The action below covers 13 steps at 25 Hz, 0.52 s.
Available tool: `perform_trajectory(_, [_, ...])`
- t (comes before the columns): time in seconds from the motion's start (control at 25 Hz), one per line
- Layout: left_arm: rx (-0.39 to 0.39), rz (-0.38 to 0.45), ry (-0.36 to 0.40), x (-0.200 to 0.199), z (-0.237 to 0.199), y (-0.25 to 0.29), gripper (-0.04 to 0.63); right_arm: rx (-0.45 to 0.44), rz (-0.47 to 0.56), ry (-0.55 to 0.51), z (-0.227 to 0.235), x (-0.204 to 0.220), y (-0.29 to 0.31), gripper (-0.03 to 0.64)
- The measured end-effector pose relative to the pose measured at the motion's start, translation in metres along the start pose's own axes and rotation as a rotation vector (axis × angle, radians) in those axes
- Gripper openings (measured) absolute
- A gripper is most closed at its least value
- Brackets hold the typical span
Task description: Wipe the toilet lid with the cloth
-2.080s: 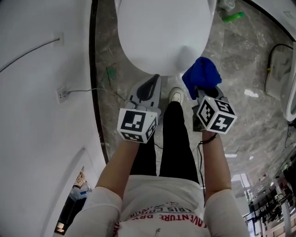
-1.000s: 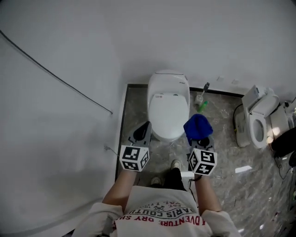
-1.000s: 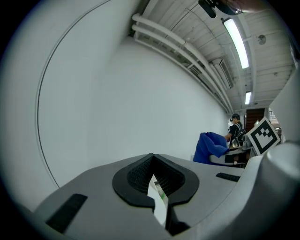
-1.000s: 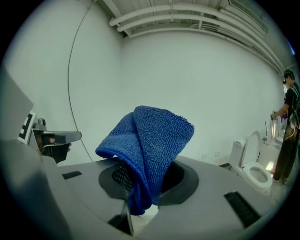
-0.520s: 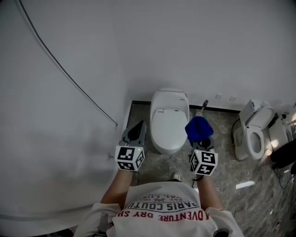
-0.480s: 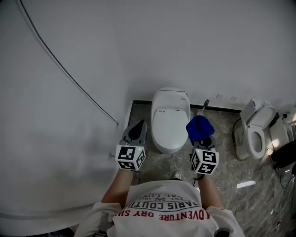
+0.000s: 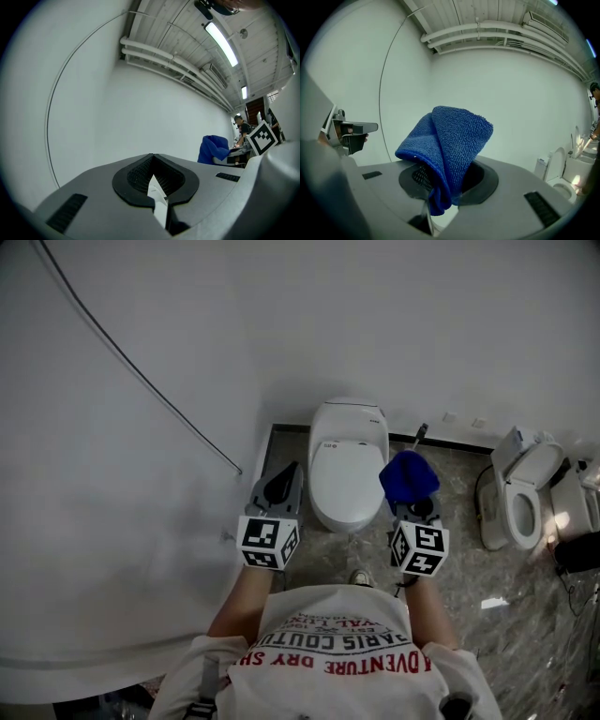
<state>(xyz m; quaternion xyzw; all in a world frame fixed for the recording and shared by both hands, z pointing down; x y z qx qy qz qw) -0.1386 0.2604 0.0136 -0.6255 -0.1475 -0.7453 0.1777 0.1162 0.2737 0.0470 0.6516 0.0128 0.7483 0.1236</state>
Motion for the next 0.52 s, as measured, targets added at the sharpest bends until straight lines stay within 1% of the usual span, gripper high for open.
perform_trajectory(0.52, [0.024, -0.032, -0.005, 0.013, 0.009, -0.001, 0.006, -0.001, -0.016, 0.004, -0.002, 0.013, -0.006, 0.087])
Point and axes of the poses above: the fingertips, and each gripper's own axes: y forward along the fingers, z to its right, x out of its underside, the point moved 4 cm from there along -y, backward along the fingers, and after that the axes turned 10 degrees about y, right-handed, at the moved point
